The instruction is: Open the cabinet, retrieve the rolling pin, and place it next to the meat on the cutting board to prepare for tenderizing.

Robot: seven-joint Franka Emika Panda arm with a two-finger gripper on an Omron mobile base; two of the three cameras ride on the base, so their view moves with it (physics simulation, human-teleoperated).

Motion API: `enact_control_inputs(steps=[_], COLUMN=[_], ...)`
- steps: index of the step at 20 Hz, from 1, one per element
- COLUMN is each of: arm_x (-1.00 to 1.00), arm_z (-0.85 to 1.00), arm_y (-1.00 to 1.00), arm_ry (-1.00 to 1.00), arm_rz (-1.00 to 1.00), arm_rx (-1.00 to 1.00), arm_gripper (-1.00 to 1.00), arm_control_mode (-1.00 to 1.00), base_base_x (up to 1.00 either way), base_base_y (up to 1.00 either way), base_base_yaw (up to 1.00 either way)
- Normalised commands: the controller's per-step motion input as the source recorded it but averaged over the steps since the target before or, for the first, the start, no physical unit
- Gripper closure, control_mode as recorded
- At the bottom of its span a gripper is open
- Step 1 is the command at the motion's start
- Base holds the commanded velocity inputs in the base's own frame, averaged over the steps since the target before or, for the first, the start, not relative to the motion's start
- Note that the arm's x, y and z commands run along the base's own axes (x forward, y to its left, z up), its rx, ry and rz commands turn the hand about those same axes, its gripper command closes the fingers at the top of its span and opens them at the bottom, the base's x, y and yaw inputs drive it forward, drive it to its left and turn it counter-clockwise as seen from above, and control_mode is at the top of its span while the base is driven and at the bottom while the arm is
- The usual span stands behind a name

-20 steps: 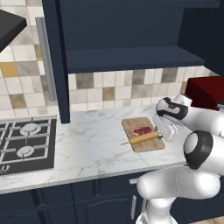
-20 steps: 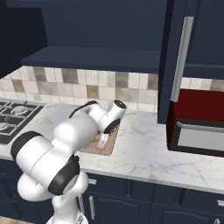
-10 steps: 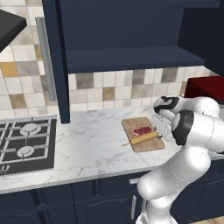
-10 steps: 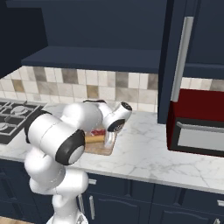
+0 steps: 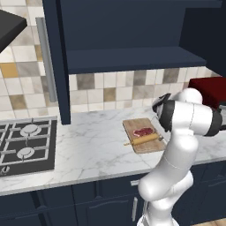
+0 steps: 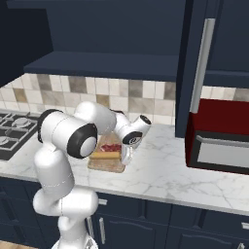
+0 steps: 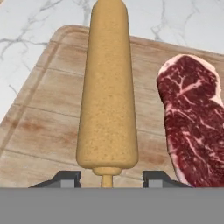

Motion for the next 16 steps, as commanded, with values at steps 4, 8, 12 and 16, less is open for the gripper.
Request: enact_control_inputs(steps=[4, 8, 12, 16], arm_x=[-0.02, -0.2, -0.21, -0.27], arm_z=[-0.03, 0.23, 0.37, 0.37], arm_y=[-0.07, -0.02, 0.0, 0.0], arm_ry=[-0.03, -0.09, -0.05, -0.03], arm_rz=[0.03, 0.0, 0.01, 0.02], arm_rx=[0.0, 0.0, 0.01, 0.02], arm_gripper=[-1.0, -1.0, -1.0, -1.0], arm_control_mode=[-1.0, -1.0, -1.0, -1.0], base_base_x=[0.0, 0.0, 0.0, 0.0], base_base_y=[0.0, 0.0, 0.0, 0.0], base_base_yaw=[0.0, 0.0, 0.0, 0.0])
